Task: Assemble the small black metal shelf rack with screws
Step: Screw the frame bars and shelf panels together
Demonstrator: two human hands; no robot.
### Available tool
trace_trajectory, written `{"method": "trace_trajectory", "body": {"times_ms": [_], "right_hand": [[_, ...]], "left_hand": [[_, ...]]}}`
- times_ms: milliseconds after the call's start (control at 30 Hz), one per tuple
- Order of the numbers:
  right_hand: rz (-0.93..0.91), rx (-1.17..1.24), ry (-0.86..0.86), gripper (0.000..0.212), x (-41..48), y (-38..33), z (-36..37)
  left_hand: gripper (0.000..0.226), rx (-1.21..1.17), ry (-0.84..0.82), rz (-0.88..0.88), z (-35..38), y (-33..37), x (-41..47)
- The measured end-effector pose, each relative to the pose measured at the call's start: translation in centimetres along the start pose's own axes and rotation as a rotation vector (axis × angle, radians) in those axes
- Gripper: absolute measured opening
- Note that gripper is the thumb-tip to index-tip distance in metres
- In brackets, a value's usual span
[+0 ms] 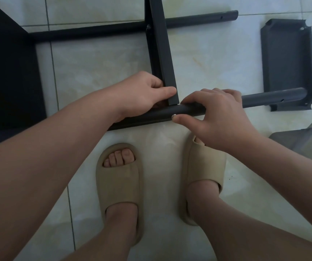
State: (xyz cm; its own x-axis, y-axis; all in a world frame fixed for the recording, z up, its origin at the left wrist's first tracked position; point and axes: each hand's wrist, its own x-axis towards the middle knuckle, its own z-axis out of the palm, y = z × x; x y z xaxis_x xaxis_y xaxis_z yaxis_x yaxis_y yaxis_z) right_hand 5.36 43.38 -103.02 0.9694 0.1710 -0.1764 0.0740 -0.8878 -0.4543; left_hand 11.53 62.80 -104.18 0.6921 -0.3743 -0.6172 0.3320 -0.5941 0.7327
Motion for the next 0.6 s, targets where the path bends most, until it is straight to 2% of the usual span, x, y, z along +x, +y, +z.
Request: {"method": "trace_trajectory", "body": {"times_ms": [367,600], "right_hand": [[0.048,0.013,-0.021,0.031,0.7,0.0,0.1],[0.038,-0.025,-0.018,0.032,0.8,-0.3,0.2]], "left_hand": [[0.037,0.041,-0.059,-0.014,-1.2,0.7,-0.1],[0.037,0.057,-0.041,-0.013,-1.2,0.9,-0.1]]}}
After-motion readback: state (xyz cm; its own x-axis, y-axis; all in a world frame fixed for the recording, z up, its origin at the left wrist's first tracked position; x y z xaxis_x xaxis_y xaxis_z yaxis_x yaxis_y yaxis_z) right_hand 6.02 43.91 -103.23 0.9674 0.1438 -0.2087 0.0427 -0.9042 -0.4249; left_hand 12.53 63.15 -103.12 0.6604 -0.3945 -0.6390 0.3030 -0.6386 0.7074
